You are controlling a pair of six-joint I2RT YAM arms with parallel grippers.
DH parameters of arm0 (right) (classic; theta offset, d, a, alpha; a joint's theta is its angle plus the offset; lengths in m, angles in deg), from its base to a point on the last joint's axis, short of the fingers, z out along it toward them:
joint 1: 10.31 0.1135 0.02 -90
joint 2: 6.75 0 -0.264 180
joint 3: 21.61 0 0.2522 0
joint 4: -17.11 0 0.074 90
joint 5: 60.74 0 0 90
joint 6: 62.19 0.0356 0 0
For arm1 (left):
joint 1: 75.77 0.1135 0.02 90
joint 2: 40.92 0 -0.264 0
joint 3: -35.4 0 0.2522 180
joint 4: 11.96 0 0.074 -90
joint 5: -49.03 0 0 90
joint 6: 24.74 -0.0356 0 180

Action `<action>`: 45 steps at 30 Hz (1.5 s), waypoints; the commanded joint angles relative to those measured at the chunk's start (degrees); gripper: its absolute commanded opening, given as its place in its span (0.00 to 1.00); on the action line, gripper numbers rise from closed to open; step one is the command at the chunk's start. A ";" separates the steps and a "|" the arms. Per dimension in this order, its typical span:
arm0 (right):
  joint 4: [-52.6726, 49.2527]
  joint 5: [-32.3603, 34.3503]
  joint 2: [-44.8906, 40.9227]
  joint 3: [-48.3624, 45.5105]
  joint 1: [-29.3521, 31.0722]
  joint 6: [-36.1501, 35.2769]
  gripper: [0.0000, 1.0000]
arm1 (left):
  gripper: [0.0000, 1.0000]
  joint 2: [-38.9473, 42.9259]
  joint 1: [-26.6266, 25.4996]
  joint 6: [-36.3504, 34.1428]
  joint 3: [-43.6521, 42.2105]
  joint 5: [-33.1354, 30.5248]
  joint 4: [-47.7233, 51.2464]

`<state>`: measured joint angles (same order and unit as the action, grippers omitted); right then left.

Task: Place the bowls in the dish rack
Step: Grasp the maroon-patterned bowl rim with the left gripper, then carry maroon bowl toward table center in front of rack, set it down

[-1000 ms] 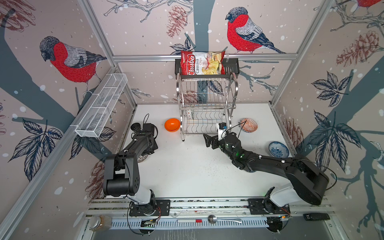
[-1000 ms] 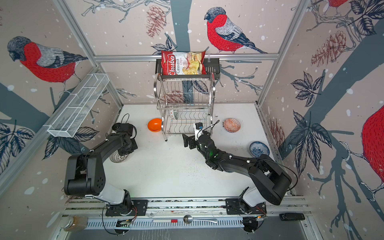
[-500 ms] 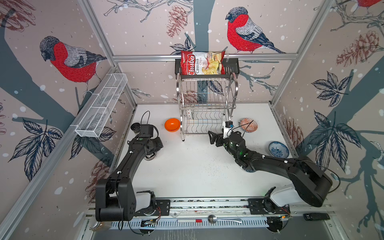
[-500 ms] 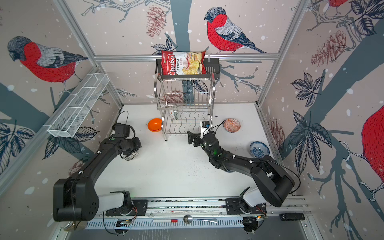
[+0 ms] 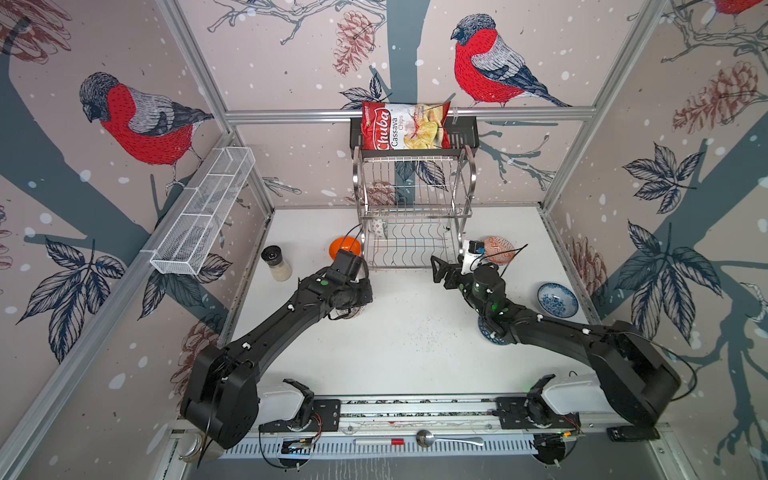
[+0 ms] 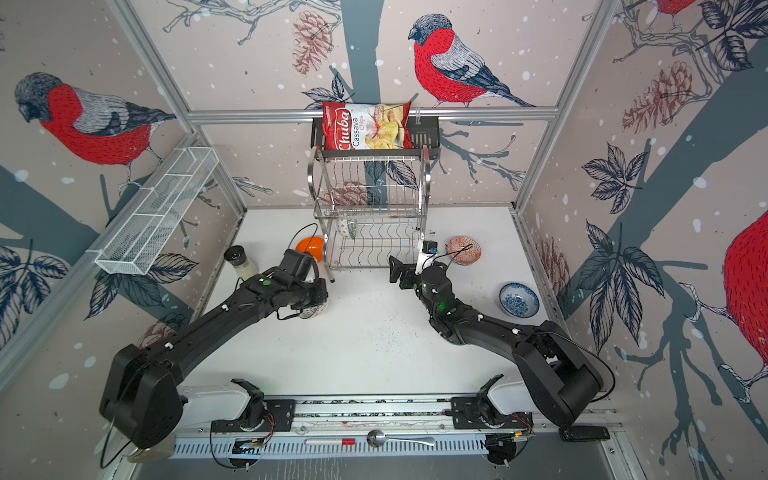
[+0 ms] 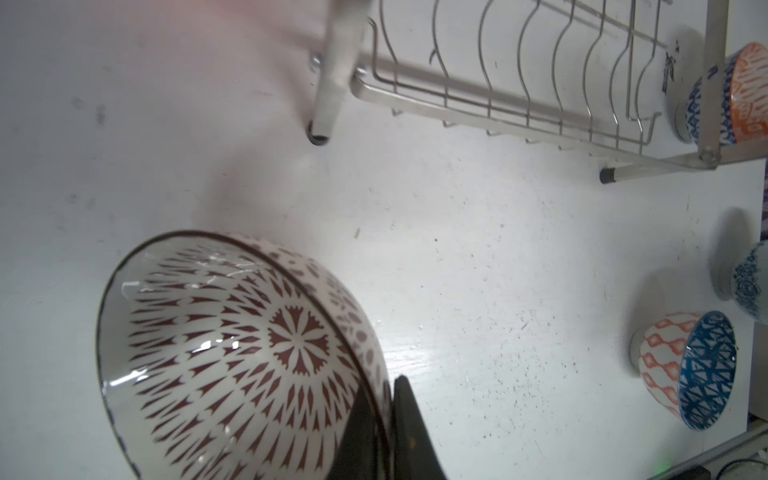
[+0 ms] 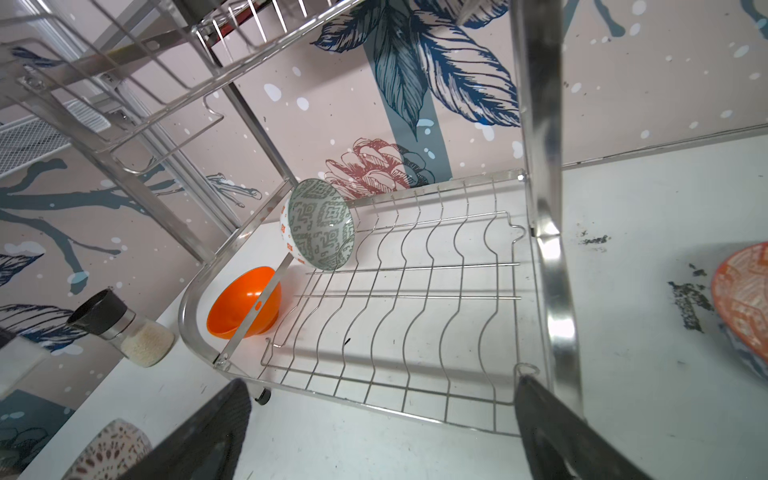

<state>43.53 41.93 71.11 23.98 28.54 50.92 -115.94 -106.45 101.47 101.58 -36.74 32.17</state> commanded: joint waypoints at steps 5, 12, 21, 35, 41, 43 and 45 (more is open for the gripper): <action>1.57 3.03 -1.89 -0.98 -0.62 1.62 0.99 | 0.00 -6.02 -8.26 5.02 1.13 -4.59 -6.57; 0.33 3.20 -1.69 -0.99 -2.53 3.60 0.99 | 0.00 -14.01 -12.57 5.94 4.43 -4.14 -10.86; 0.06 3.63 -2.02 -1.12 -2.97 4.40 1.00 | 0.08 -21.11 -14.11 5.62 9.00 -3.19 -11.26; 0.07 3.64 -1.98 -1.39 -3.32 5.19 1.00 | 0.22 -23.56 -15.03 5.98 8.83 -1.30 -12.92; -0.02 3.33 -1.68 -1.42 -3.69 5.55 1.00 | 0.25 -23.57 -14.99 5.38 9.28 -1.64 -12.83; -0.02 3.24 -1.67 -1.42 -3.88 5.69 0.99 | 0.27 -23.59 -15.03 5.20 9.50 -1.81 -12.74; -0.04 3.17 -1.61 -1.45 -3.96 5.71 1.00 | 0.27 -23.64 -15.03 5.00 9.77 -2.20 -12.52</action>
<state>43.12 45.05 69.38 22.67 24.76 56.28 -139.50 -121.42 107.22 110.81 -38.12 19.06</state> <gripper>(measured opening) 0.995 0.270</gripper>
